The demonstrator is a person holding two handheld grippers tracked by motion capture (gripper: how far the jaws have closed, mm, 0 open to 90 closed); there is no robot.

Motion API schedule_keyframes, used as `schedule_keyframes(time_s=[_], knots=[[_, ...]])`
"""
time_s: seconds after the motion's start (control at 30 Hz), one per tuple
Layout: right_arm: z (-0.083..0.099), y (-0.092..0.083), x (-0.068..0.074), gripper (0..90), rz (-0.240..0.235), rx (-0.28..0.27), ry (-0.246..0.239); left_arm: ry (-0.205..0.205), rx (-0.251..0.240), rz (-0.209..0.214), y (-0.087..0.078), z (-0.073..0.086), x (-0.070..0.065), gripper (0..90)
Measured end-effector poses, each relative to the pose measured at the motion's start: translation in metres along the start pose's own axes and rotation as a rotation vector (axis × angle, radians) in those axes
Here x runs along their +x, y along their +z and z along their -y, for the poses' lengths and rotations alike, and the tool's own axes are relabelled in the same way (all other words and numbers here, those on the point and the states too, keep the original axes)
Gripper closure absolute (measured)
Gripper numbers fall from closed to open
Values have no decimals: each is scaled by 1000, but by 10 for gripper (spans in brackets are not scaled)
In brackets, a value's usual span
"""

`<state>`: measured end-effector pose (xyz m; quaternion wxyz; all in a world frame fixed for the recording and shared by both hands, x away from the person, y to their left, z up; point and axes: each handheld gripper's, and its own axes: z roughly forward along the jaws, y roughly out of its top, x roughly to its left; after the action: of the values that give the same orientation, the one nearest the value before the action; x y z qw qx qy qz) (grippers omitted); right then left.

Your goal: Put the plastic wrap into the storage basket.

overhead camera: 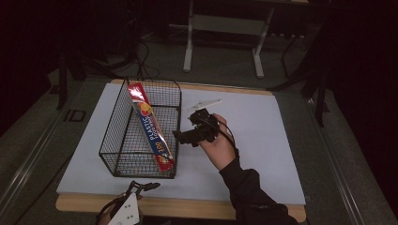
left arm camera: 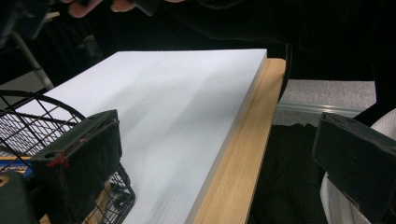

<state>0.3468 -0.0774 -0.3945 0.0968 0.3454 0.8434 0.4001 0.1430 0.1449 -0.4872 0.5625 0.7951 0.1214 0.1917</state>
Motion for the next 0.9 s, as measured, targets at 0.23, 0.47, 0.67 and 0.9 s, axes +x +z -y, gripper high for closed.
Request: schedule_keyframes(time_s=[0.23, 0.47, 0.67, 0.9], knots=[[29, -14, -15, 139, -6, 2, 4, -2, 1, 0, 1, 0, 0, 19], [57, -23, -27, 137, -4, 0, 11, -2, 3, 0, 1, 0, 0, 20], [79, -25, -36, 134, 21, 14, 12, -2, 4, 0, 2, 0, 0, 19], [105, -25, -43, 134, 5, 28, 40, -2, 6, 0, 2, 0, -1, 19]])
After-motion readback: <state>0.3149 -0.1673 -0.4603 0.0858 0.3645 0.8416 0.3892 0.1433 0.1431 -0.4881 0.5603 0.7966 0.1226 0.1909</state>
